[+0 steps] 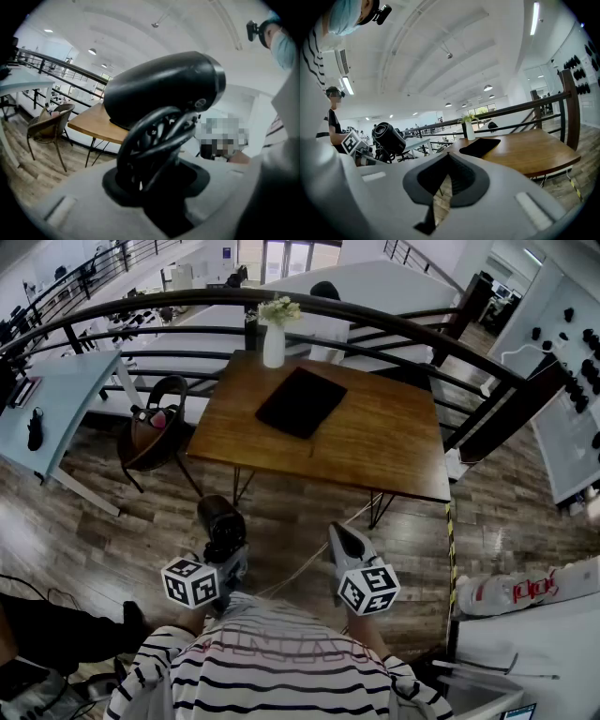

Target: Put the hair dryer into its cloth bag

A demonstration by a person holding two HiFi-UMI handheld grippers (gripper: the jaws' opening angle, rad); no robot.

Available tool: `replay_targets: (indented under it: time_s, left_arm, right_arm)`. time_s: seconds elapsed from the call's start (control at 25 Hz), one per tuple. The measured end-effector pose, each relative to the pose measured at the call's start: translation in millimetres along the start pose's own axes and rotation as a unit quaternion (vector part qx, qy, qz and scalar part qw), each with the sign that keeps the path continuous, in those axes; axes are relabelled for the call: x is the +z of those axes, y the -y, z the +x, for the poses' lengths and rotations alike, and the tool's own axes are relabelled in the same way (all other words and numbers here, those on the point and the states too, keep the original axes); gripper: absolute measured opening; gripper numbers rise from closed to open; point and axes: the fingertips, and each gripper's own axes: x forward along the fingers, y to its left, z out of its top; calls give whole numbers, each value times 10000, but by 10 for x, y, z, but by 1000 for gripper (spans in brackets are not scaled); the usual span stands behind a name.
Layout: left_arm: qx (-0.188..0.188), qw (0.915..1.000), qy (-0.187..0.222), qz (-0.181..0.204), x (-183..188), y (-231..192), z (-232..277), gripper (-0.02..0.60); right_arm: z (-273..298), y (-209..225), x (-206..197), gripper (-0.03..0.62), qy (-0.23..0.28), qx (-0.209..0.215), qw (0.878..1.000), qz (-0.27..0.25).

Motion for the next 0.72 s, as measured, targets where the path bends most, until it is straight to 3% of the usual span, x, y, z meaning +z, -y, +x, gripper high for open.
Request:
replay_targets:
  time_s: [0.6,0.72]
  left_arm:
    - [91,9999,43,-27,78,-95,177,156]
    - [98,9999,7,-22,129,-191,266,155]
  right_arm:
    - [122,212,107,0,351,59,9993,85]
    - [252,269,136,35,375,59,9992,97]
